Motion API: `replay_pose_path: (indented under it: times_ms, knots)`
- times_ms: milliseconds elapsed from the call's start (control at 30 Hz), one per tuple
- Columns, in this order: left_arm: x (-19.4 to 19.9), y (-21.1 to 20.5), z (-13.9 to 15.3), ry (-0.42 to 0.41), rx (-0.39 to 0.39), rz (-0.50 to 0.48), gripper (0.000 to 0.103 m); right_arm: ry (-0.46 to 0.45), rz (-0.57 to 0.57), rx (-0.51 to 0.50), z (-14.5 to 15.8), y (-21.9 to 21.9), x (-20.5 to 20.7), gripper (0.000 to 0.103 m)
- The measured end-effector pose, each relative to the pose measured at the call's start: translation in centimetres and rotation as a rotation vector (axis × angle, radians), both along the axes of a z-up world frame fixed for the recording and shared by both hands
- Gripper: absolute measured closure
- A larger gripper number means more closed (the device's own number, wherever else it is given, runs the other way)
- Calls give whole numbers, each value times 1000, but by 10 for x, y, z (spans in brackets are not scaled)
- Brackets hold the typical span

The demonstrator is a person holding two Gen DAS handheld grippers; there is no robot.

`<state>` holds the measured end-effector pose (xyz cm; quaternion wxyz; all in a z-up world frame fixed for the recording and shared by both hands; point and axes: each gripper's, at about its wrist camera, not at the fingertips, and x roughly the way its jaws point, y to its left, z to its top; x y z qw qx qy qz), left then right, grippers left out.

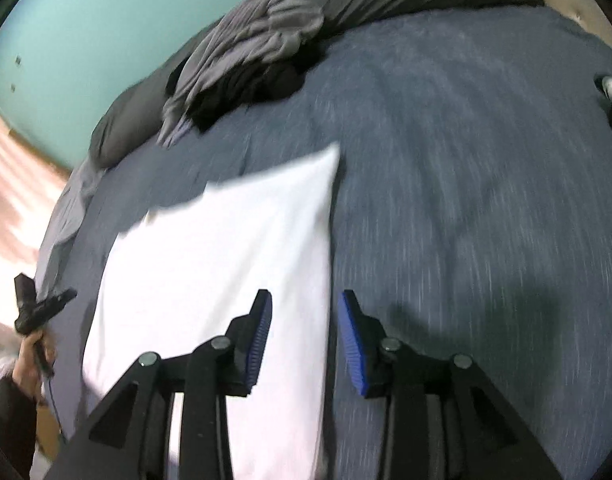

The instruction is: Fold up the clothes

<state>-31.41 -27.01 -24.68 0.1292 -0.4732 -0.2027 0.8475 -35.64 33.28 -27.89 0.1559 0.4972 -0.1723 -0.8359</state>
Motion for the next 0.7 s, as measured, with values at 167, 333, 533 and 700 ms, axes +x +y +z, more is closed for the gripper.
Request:
replay_pose_path:
  times_ms: [167,333,533,700]
  knots:
    - [60,13,-2,-37,3,-58,81,-65,63,25,-5,-2,64,62]
    - [96,33,-17,-82,-34,-122,74,-128,72,-2,-23,3,111,61]
    - [117,46,-27,-101,-90,-154,74,-121,115,61,-33,-6,141,61]
    - [118,51,-32,-111,-120,-149,74,-91,152,116,-34,-22,142,61]
